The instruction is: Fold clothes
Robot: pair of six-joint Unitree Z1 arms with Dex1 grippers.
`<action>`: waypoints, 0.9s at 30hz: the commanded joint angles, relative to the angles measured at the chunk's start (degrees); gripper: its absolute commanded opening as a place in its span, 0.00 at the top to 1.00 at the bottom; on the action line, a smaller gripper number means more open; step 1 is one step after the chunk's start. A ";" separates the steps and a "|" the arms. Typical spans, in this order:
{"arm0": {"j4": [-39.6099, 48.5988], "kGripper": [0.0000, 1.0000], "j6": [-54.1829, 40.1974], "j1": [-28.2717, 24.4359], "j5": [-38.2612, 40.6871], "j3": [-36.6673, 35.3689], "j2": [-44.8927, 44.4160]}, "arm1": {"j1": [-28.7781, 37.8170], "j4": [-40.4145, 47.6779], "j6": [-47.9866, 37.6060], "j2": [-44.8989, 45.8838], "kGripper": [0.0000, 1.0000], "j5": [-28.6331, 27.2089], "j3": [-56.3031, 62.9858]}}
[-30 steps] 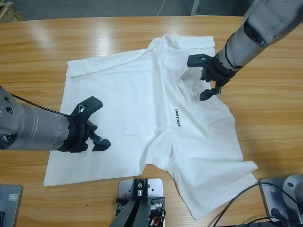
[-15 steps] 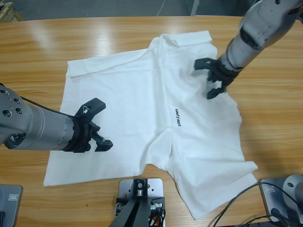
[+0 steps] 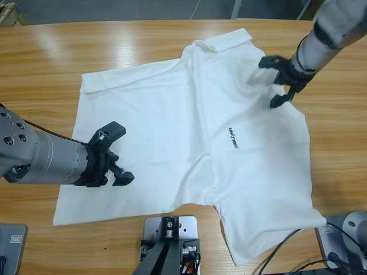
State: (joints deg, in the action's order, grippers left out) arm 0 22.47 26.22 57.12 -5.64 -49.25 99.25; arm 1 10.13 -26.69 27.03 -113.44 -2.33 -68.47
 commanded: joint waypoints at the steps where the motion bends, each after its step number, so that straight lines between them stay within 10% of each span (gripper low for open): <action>1: 6.50 0.43 9.83 -3.60 1.02 3.92 -11.73 | 4.28 -22.25 -35.36 24.95 0.00 0.25 -0.20; 13: 21.02 0.30 17.06 -4.04 9.49 3.99 -10.80 | 13.23 -20.58 -90.52 60.18 0.12 14.24 32.63; 17: 21.41 0.29 17.30 -4.04 10.21 4.96 -9.80 | 16.46 -19.28 -99.63 62.01 0.39 17.18 34.71; 27: 21.25 0.28 17.64 -4.04 9.35 5.03 -10.29 | 27.10 -7.27 -116.29 52.99 0.34 13.17 41.91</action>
State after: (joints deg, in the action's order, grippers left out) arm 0 43.20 43.48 53.47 3.65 -45.83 87.44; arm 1 31.13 -39.92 -82.18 -52.35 13.43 -31.26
